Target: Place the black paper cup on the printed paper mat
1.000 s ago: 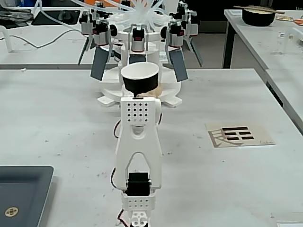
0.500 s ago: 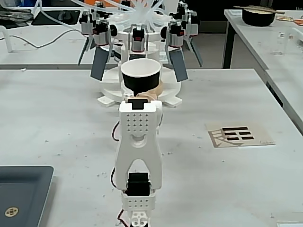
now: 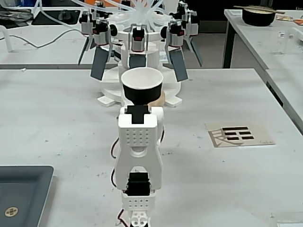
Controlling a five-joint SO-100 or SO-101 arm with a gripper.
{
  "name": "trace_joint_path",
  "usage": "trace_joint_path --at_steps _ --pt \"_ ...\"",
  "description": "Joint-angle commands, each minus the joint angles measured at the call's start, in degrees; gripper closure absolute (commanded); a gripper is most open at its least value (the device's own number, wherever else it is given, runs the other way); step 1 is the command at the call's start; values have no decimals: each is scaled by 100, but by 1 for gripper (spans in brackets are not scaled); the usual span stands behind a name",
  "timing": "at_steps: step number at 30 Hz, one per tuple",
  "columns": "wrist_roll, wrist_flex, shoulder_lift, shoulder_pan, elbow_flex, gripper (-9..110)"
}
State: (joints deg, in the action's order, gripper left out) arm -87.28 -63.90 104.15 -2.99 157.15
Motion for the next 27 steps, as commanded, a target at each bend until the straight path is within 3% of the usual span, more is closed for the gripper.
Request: trace_joint_path --at_steps 1,14,27 --pt "35 -281 466 70 255 92" --pt "97 -729 1301 492 1626 92" --pt "220 -694 1345 1178 1881 89"
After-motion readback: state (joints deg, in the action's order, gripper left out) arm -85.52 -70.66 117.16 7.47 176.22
